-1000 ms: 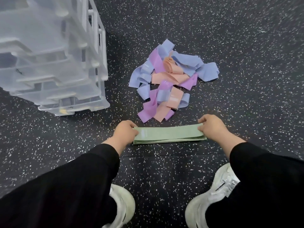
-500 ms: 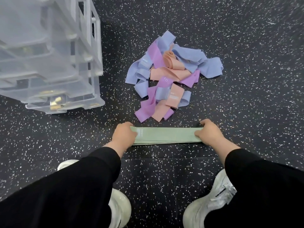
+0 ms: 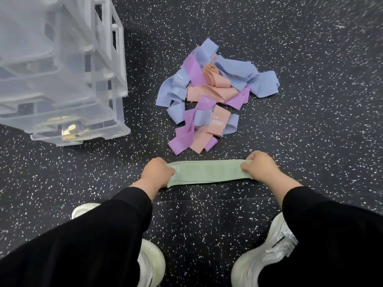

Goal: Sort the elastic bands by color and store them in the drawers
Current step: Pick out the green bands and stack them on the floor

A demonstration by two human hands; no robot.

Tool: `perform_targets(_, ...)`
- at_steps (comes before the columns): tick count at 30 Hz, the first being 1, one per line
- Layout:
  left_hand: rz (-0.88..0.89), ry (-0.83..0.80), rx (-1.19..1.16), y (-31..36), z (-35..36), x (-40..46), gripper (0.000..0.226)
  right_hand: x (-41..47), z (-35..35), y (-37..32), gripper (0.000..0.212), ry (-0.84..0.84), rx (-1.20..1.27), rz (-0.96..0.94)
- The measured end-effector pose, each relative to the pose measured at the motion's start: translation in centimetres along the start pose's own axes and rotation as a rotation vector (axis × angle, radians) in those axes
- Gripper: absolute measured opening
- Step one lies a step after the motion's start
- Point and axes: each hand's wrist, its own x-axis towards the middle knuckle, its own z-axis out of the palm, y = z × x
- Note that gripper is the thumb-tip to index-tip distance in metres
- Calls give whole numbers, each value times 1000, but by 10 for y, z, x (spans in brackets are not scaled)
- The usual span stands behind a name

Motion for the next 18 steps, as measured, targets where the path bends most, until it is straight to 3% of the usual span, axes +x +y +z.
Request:
perform_targets(2,2,0,-45,-4,-2,-3,7,-2,0,1,13,3,25,-15)
perform_targets(6,17,-15,-175,-12,-6,-9,32,-9,-3,-2,11,10,91,-64)
perform_targets(13,-14,-19,-240,-39,-29,-21,27,-26,5,-13,15,-63,112,-135)
perform_targets(18,-62,-115,-251,-63,-38,-26,31,-38,21,-14,16,-149,86,-143)
